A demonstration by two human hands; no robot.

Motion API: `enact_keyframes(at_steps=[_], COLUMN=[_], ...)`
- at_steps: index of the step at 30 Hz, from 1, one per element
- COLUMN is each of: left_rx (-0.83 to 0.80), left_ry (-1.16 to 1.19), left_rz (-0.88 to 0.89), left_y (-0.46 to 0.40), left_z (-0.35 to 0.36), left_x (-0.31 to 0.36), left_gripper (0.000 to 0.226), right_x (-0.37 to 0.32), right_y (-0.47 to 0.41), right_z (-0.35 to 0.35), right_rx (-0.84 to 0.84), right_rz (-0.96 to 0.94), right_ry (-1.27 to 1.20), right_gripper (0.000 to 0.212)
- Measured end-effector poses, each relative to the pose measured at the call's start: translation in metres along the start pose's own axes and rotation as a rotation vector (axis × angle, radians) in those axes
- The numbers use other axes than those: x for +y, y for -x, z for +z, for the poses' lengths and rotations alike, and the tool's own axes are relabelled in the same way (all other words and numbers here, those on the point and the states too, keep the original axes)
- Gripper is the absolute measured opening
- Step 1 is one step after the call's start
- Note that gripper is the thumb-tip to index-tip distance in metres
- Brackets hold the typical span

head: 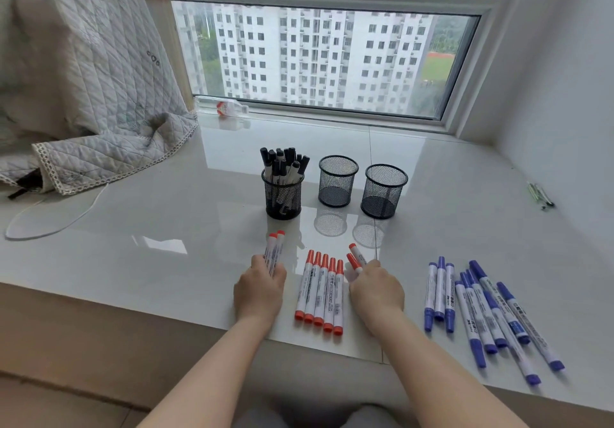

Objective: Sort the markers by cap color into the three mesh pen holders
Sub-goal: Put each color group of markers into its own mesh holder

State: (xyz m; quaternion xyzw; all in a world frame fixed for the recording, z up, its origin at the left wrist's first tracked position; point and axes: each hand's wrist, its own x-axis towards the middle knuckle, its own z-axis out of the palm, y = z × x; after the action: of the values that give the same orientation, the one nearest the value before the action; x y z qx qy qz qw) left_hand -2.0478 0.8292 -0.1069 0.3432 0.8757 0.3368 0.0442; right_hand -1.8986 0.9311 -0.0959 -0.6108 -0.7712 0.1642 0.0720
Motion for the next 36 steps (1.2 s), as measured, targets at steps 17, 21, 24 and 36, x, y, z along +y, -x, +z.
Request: enact_keyframes(at_steps=[17,21,24,36], left_rx=[0.022,-0.005,-0.008,-0.025], left_ry=[0.483,0.564,0.618,1.028], left_rz=[0.047,0.065,0.095,0.067], left_y=[-0.027,-0.053,-0.079,-0.184], left_z=[0.001,0.008,0.014,0.052], left_x=[0.020,0.060,0.097,0.180], left_gripper=[0.012,0.034,0.047,0.023], right_x=[0.020,-0.004,-0.026,-0.096], right_y=[-0.038,-0.069,-0.100,-0.210], right_z=[-0.040,-0.067,-0.090,-0.110], right_rx=[-0.273,-0.120,0.018,0.318], right_rz=[0.130,0.042,-0.010,-0.052], right_ry=[-0.865,-0.903,-1.014,-1.605], right_gripper=[0.006,0.019,0.021,0.022])
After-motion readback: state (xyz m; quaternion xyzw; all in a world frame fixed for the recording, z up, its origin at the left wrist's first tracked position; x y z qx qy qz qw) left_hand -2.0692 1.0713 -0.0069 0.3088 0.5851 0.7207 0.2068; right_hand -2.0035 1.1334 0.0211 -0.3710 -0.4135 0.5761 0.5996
